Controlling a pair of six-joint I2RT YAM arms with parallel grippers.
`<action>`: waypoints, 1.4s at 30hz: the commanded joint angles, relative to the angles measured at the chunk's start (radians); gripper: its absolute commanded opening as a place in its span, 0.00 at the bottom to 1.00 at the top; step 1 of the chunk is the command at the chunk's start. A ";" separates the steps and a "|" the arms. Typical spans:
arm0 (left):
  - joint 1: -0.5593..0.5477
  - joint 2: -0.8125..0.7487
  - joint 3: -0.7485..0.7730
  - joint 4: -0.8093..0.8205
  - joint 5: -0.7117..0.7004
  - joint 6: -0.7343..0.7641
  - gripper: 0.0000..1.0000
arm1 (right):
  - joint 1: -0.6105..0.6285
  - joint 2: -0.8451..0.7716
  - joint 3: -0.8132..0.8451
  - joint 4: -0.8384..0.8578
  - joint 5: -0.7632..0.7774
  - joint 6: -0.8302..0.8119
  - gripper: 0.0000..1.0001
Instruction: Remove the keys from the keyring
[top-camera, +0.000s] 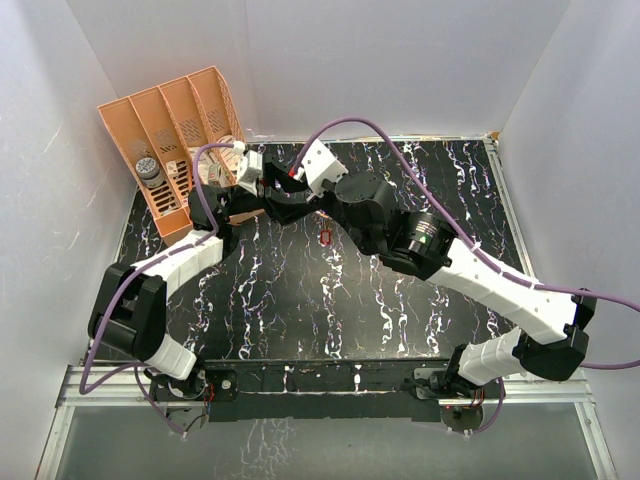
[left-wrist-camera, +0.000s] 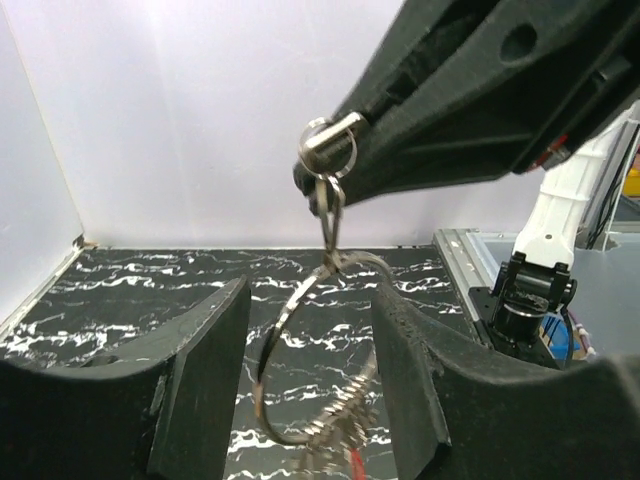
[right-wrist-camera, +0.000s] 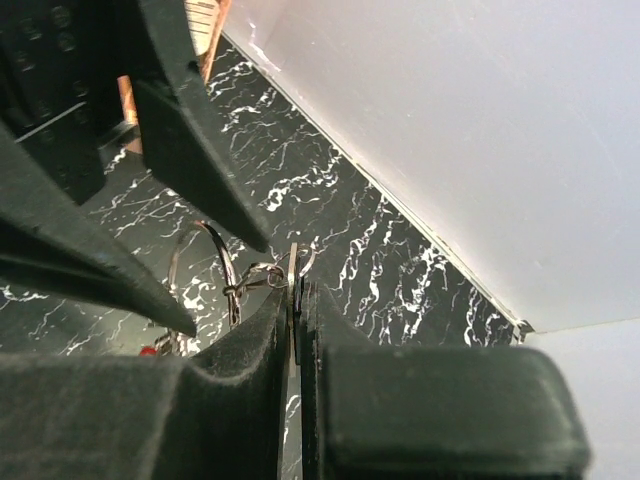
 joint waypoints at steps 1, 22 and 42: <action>0.013 0.074 0.077 0.290 0.018 -0.211 0.51 | 0.005 -0.060 -0.006 0.082 -0.062 0.018 0.00; 0.015 0.025 0.092 0.291 0.084 -0.260 0.42 | 0.003 -0.079 -0.030 0.128 -0.046 0.007 0.00; -0.072 -0.302 0.148 -0.956 -0.360 0.430 0.38 | 0.006 -0.035 -0.040 0.236 0.036 0.015 0.00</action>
